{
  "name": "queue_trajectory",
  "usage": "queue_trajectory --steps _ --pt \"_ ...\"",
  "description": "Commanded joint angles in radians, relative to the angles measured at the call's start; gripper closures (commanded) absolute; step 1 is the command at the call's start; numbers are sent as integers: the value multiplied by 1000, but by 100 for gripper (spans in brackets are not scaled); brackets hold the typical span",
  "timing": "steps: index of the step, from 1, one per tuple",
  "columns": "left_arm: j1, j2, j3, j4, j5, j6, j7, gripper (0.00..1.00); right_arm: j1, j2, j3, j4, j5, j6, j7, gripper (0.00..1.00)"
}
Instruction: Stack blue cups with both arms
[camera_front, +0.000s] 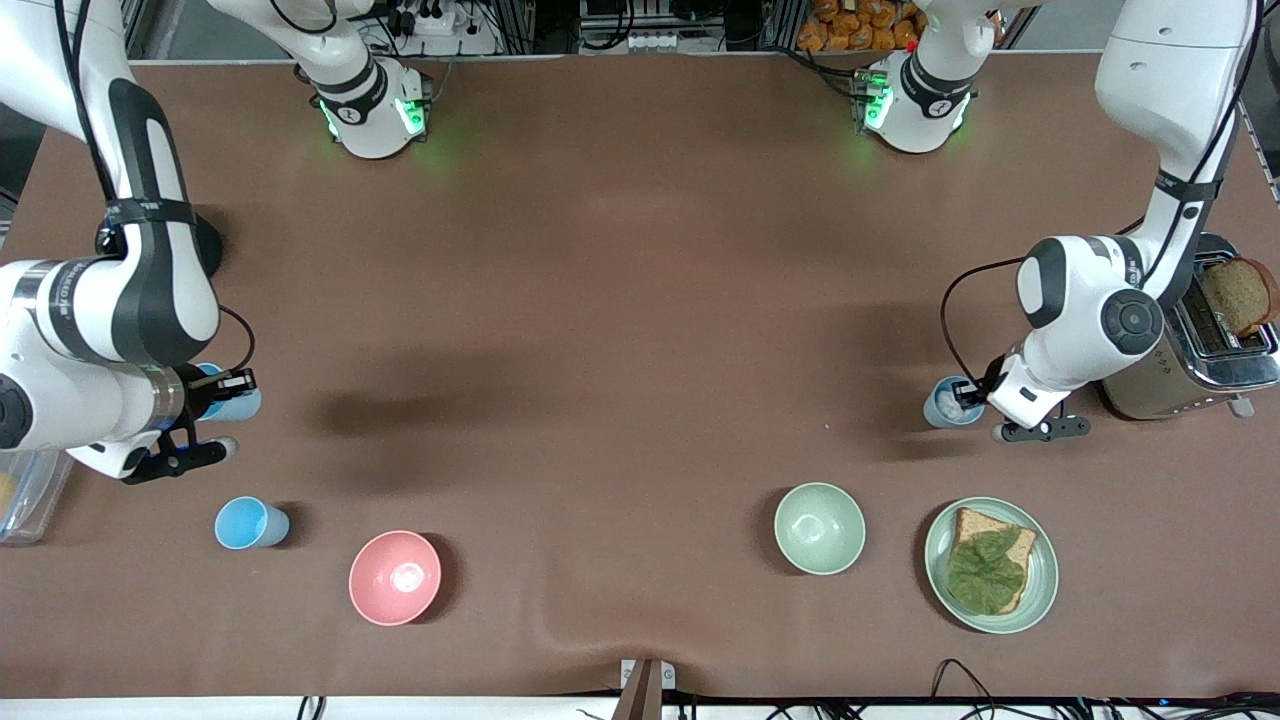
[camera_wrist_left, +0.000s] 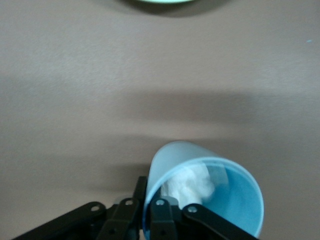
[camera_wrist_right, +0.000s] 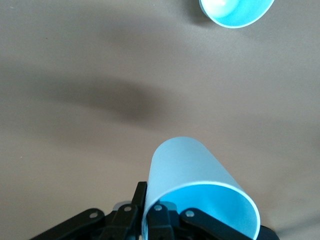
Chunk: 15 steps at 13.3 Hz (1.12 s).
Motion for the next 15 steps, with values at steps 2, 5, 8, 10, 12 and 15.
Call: queue_trajectory --steps 2,5,8,10,12,15 --pt "8 -63 -52 0 -20 -8 8 100 17 -40 11 6 -3 -40 34 100" --pt "8 -95 -126 6 -22 -19 -15 100 72 -82 13 15 17 -58 74 100" --pt "3 -101 -230 10 -22 -25 -165 100 141 -93 14 61 22 -126 218 100" --pt "-13 -94 -294 16 -20 -25 -267 100 162 -94 16 84 57 -132 252 100" --pt "-79 -86 -307 36 -19 -25 -393 100 167 -93 16 115 102 -156 319 100" --pt "-180 -40 -304 85 -8 -25 -570 100 196 -93 17 127 131 -158 346 100"
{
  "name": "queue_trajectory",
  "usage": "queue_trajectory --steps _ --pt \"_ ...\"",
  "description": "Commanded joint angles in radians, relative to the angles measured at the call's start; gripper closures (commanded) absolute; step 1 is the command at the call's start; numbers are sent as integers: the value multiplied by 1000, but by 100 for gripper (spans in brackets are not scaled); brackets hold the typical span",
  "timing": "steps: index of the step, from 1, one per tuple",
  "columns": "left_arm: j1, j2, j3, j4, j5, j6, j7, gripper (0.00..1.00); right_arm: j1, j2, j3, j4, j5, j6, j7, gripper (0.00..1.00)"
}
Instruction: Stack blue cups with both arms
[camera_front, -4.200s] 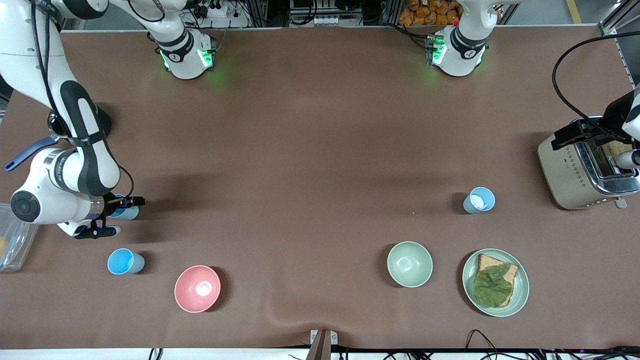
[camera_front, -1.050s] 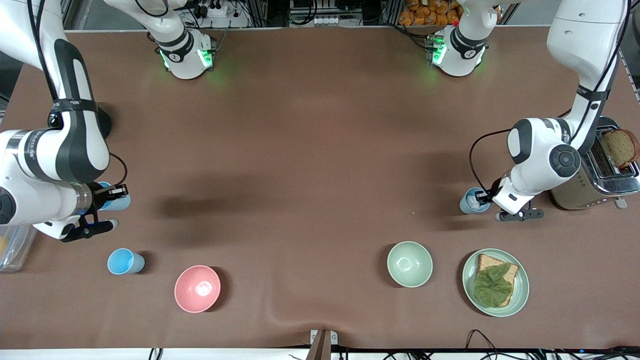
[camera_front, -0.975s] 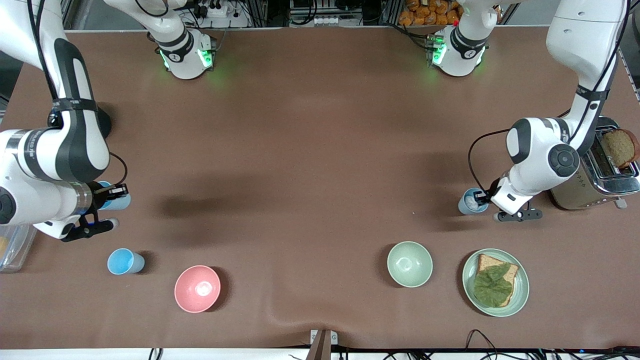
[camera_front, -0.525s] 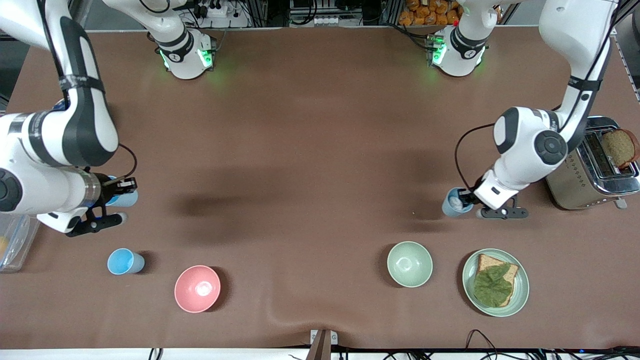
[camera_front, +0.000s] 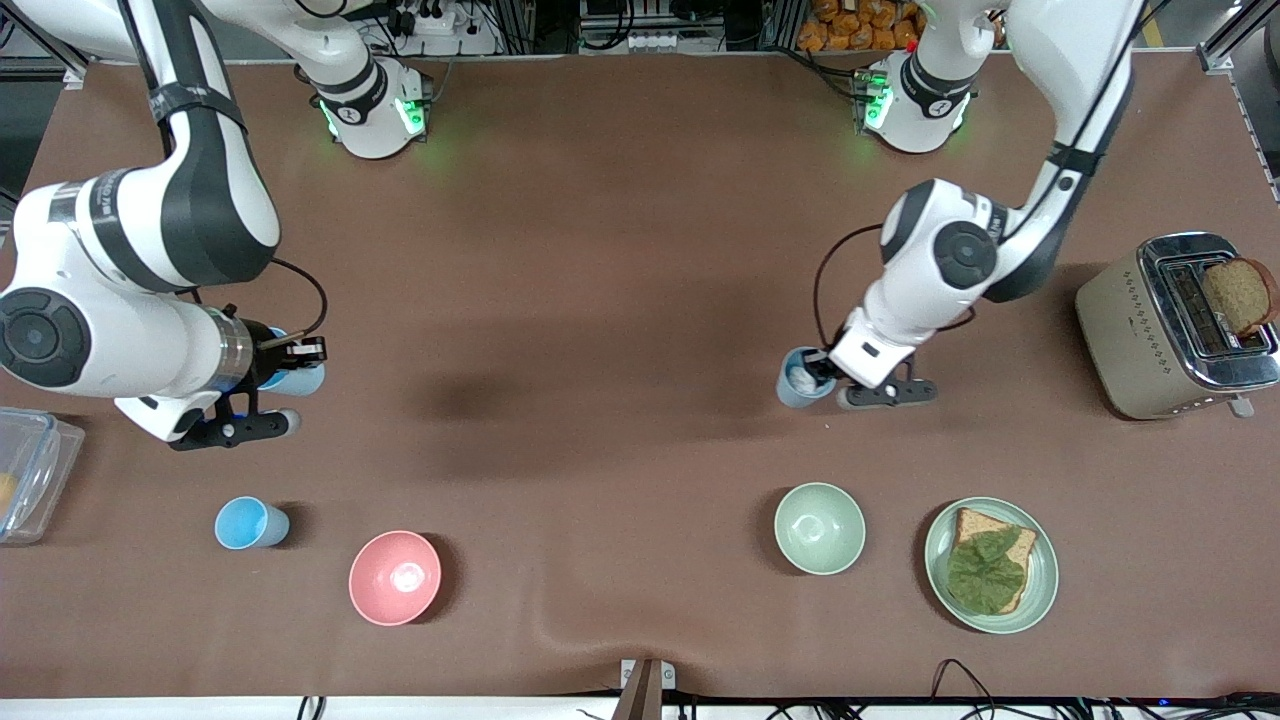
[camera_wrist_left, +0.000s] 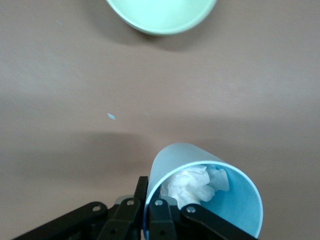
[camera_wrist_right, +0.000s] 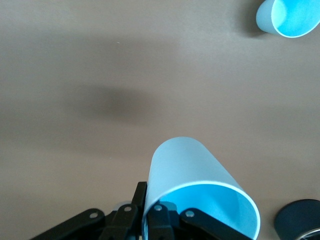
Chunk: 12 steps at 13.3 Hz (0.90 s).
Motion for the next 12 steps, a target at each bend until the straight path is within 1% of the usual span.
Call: queue_trajectory --steps 1,4,8,10,12 --pt "-82 56 8 75 -6 -16 -129 100 23 -6 -4 19 45 -19 67 100" --pt "-163 120 13 132 -2 -16 -252 100 71 -6 -6 27 48 -19 127 100" --pt "-234 205 19 187 79 -16 -344 100 82 -8 -7 27 48 -19 145 100" --pt "-277 229 43 204 141 -16 -398 100 85 -9 -6 27 50 -19 148 100" --pt "-295 252 46 215 175 -16 -445 100 98 -9 -6 27 51 -19 197 100"
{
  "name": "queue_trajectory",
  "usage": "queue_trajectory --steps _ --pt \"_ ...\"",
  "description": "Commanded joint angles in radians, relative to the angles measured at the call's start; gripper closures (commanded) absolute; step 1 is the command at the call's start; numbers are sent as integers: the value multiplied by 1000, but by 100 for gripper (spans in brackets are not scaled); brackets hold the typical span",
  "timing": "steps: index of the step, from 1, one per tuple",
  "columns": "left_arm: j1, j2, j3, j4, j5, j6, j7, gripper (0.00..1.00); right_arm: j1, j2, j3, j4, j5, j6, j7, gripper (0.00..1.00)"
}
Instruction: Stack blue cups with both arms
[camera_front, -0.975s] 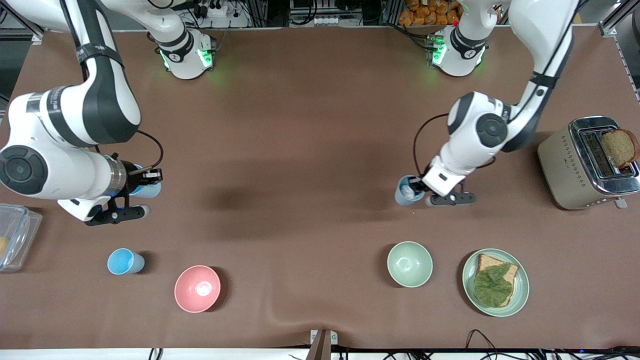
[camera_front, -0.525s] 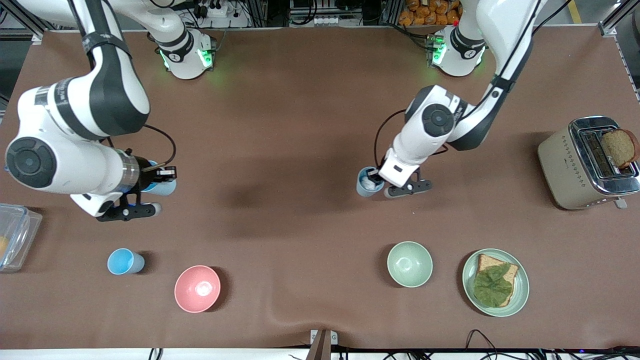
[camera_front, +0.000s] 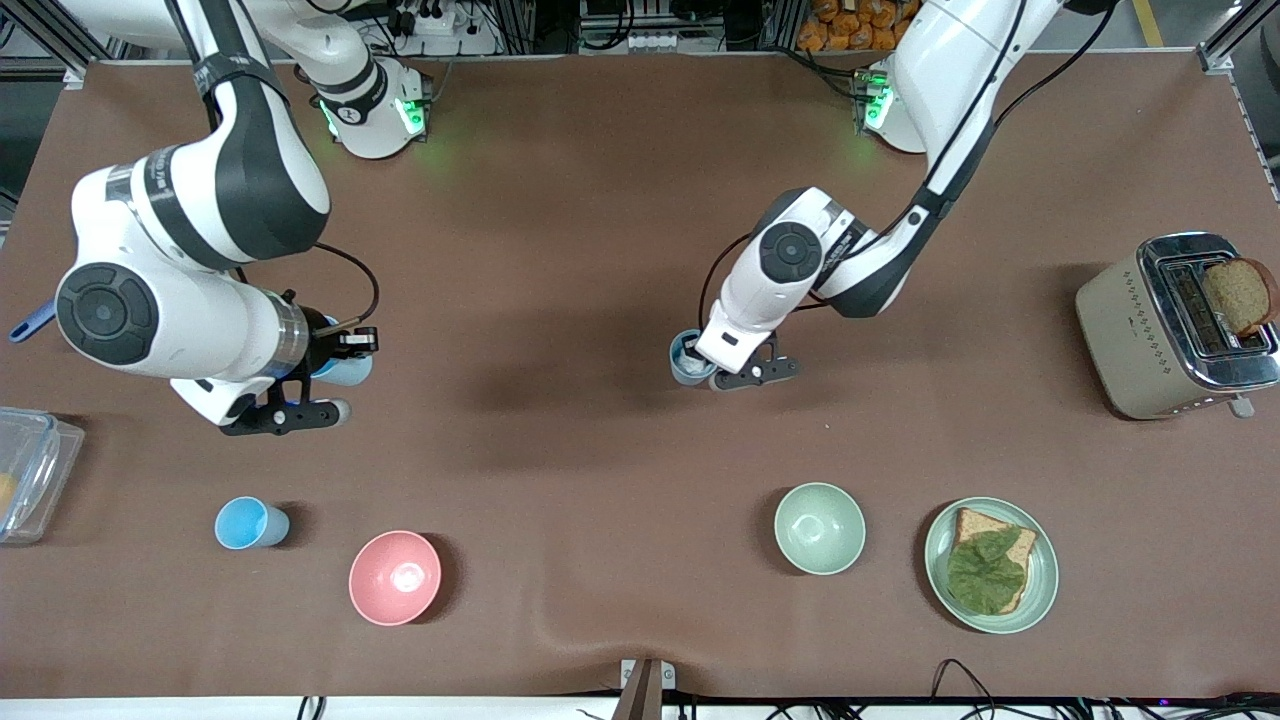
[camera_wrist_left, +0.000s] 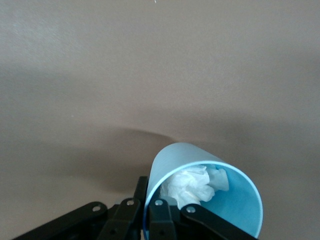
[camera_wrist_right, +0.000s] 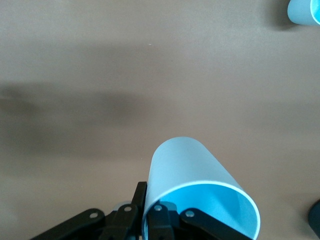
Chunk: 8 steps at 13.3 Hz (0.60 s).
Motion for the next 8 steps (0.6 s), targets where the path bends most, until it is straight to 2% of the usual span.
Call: queue_trajectory --steps 1,2,4,8 --pt "-31 37 16 47 46 -18 -55 100 27 -9 -4 8 11 -17 70 100" --pt "-28 40 16 51 47 -18 -55 87 42 -9 -4 8 11 -17 83 100" --pt "-26 32 16 51 49 -24 -55 0 68 -14 -2 8 11 -15 148 100" --pt "-29 -9 10 152 47 -232 -58 0 188 -14 -7 8 4 3 261 100"
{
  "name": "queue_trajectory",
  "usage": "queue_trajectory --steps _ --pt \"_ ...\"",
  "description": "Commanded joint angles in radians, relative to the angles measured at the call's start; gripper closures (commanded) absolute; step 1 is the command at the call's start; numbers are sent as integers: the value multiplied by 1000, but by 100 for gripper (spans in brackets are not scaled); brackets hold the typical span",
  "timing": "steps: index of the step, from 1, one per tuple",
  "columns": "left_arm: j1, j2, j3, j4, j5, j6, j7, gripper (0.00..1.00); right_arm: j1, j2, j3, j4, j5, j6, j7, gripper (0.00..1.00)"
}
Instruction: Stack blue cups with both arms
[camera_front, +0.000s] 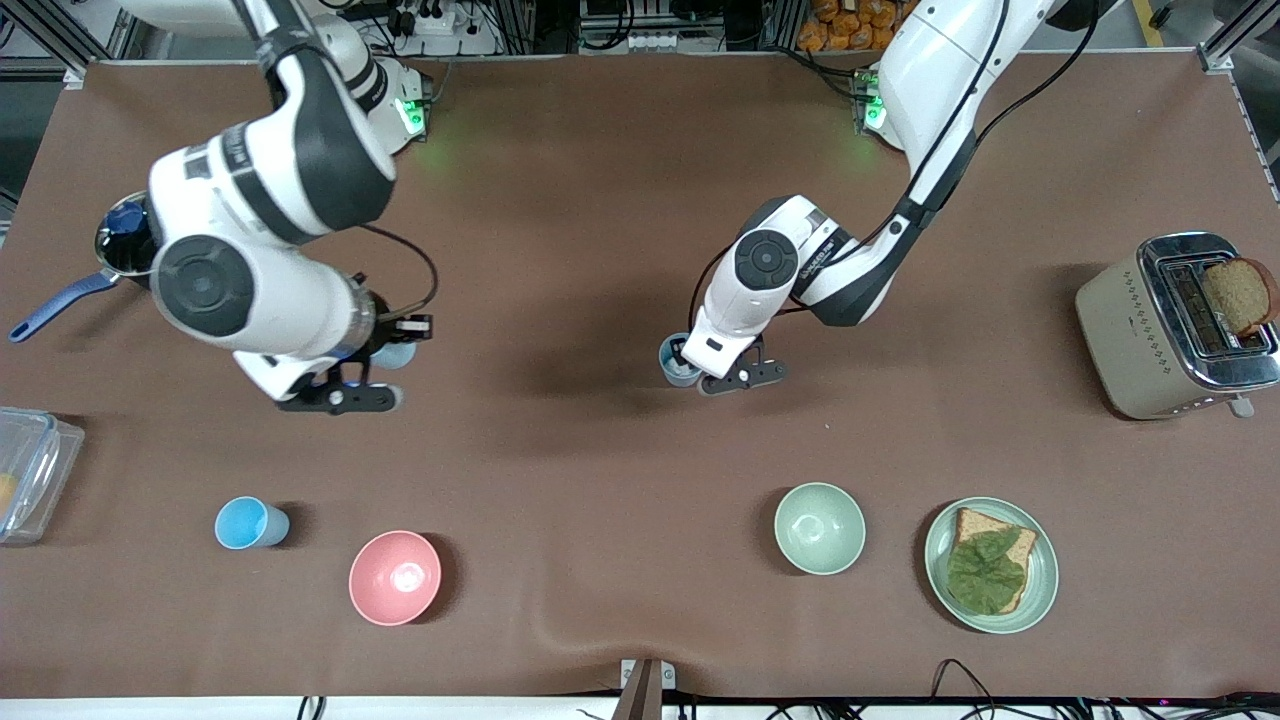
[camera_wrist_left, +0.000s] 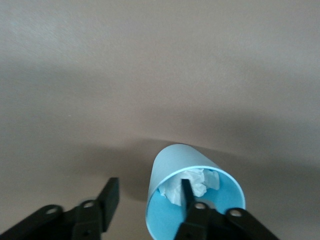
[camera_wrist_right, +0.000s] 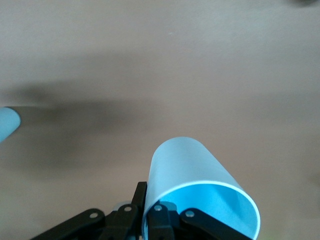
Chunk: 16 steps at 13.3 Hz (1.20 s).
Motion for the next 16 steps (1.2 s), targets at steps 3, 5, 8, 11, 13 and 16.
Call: queue_trajectory --steps 3,5,8,11,13,16 --pt "20 -121 0 95 30 -225 -29 0 109 -8 -9 3 9 43 47 100" --pt "70 -184 3 95 32 -245 -20 0 204 18 -13 1 4 131 44 100" --pt "205 -268 -3 95 32 -265 85 0 313 101 -13 0 -10 297 28 100" --pt "334 -327 -5 95 29 -326 324 0 376 165 -13 -1 -77 412 28 100" --pt "404 -368 -2 96 25 -371 420 0 410 205 -15 1 -97 510 30 100" --pt "486 -414 -2 102 13 -431 556 0 451 251 -20 16 -122 575 37 100"
